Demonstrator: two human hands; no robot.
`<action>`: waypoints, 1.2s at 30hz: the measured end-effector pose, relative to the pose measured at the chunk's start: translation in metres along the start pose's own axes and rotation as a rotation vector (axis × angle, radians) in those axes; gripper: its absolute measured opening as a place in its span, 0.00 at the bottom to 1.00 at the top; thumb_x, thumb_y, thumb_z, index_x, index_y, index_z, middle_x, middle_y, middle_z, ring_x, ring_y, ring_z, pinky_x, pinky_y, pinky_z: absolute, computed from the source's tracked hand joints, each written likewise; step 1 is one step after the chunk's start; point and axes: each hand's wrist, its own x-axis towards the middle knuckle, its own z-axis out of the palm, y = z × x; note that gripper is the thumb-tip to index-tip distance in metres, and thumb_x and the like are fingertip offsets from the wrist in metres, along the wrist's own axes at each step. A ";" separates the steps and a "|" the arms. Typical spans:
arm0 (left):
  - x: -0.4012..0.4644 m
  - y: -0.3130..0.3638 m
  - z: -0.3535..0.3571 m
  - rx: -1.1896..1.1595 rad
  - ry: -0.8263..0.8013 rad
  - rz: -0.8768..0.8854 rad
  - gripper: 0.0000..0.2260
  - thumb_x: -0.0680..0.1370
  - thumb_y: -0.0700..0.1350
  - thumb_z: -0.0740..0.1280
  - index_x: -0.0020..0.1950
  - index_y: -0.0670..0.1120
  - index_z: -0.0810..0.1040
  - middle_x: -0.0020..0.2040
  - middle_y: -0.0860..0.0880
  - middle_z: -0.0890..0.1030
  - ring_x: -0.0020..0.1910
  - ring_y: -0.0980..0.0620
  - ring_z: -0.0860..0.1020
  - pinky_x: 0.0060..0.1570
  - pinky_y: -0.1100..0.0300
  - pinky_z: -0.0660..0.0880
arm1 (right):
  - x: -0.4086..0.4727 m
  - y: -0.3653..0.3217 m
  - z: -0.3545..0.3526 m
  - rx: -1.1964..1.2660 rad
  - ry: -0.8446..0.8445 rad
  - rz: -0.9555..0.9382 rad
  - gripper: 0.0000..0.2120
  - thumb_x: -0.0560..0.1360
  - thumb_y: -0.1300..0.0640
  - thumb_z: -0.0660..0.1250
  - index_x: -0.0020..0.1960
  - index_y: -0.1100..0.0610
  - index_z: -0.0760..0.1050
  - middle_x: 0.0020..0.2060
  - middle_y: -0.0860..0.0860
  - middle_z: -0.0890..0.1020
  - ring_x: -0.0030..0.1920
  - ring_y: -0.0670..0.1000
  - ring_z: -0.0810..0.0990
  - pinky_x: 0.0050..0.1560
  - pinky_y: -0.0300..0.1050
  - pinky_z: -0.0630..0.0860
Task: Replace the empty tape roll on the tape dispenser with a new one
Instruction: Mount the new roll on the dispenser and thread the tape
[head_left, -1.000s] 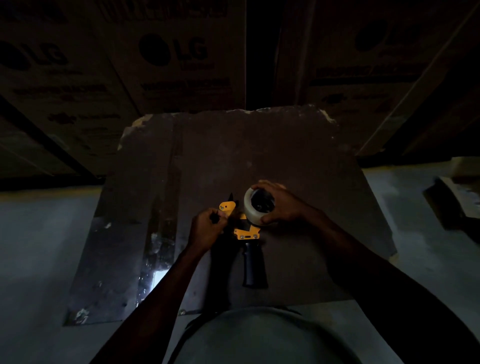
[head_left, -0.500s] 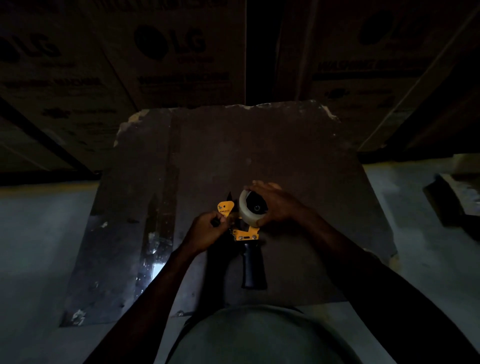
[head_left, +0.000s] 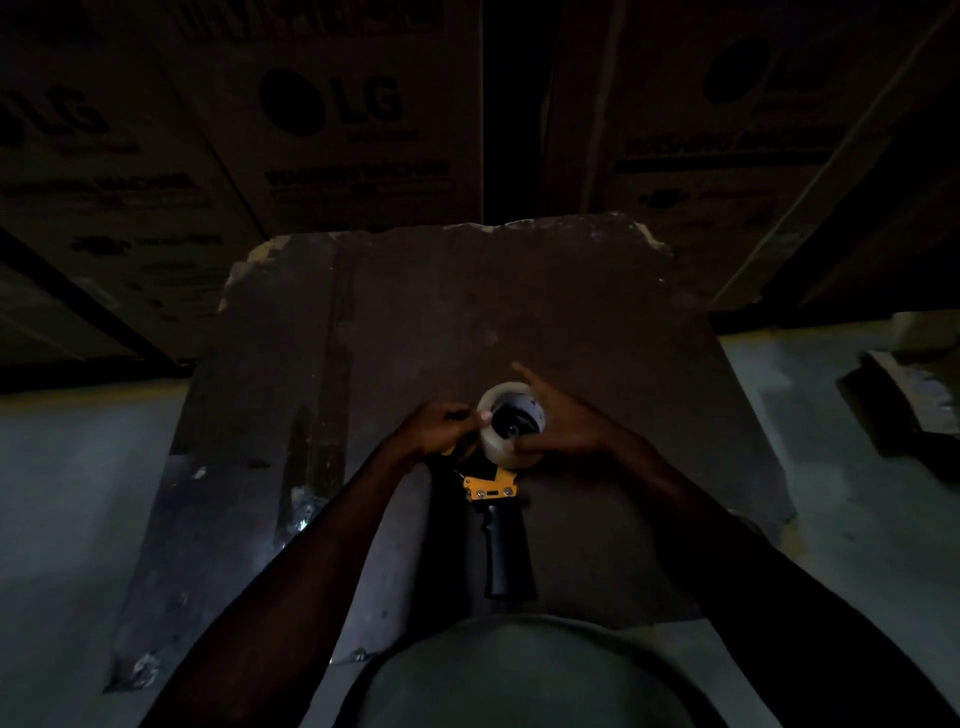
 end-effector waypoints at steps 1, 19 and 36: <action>0.001 -0.002 -0.001 -0.036 -0.026 0.005 0.20 0.76 0.53 0.68 0.39 0.34 0.79 0.29 0.44 0.78 0.24 0.56 0.74 0.26 0.66 0.70 | -0.003 0.003 -0.001 0.140 0.059 0.068 0.44 0.69 0.52 0.78 0.78 0.50 0.57 0.69 0.47 0.70 0.70 0.46 0.69 0.64 0.37 0.70; 0.011 -0.019 0.000 -0.143 -0.039 -0.025 0.14 0.78 0.49 0.66 0.53 0.40 0.82 0.38 0.52 0.82 0.32 0.64 0.78 0.32 0.70 0.72 | -0.001 0.036 0.013 0.738 0.065 0.415 0.20 0.73 0.45 0.72 0.56 0.59 0.81 0.52 0.53 0.86 0.57 0.51 0.84 0.61 0.55 0.78; 0.017 -0.022 0.013 0.319 0.093 0.080 0.16 0.72 0.59 0.68 0.46 0.47 0.83 0.38 0.45 0.83 0.39 0.46 0.81 0.42 0.51 0.77 | -0.005 0.051 0.031 0.697 0.121 0.386 0.10 0.76 0.52 0.70 0.55 0.56 0.83 0.48 0.51 0.87 0.52 0.50 0.85 0.48 0.40 0.80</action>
